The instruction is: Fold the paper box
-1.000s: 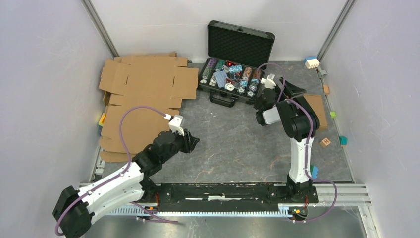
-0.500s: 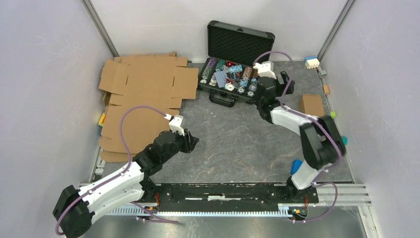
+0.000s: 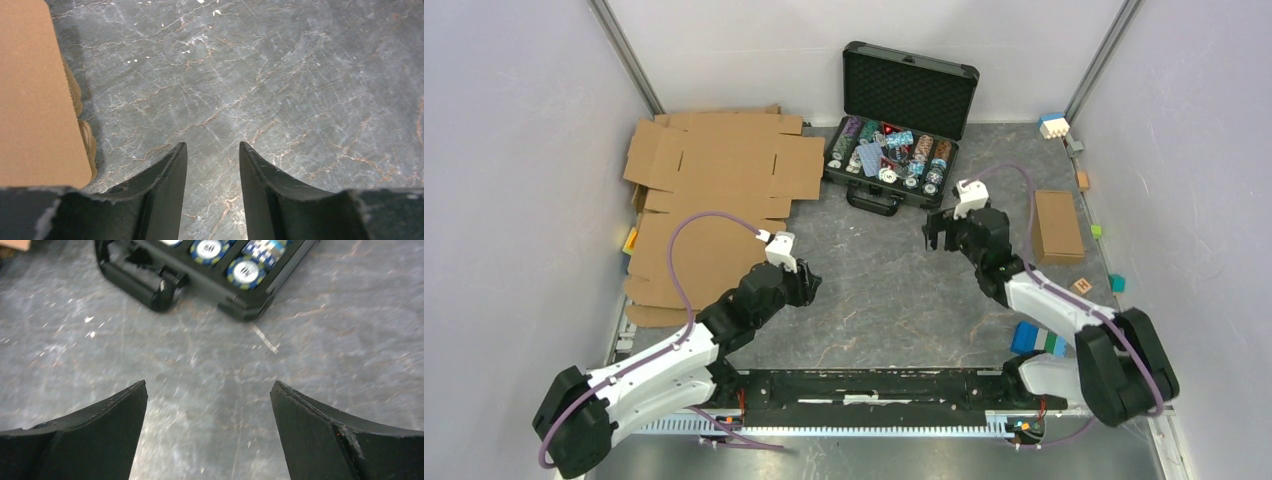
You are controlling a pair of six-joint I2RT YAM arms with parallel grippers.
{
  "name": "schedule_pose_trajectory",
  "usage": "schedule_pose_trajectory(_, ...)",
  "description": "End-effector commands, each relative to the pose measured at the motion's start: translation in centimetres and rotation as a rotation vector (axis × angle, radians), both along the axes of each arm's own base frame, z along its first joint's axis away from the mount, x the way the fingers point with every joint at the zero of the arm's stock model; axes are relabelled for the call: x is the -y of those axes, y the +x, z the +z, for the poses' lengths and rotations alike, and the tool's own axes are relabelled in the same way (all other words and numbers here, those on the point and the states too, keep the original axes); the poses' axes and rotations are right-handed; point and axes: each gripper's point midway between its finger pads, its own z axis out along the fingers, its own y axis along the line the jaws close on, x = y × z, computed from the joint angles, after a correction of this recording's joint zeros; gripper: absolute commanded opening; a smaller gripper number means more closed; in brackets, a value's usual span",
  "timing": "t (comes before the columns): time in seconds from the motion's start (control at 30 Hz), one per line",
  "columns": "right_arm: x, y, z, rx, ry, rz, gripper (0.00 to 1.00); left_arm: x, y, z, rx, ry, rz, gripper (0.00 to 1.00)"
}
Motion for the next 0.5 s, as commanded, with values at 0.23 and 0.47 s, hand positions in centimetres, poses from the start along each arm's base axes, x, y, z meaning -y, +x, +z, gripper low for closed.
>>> schedule_pose_trajectory(0.23, 0.2, -7.2, -0.7, 0.025, 0.233, 0.035, 0.98, -1.4, 1.7, 1.0, 0.061, 0.078, 0.08, 0.65)
schedule_pose_trajectory(0.47, 4.1, -9.2, -4.3, 0.07, 0.272, -0.163, 0.98, -2.7, 2.5, 1.3, 0.045, 0.143, 0.16, 1.0)
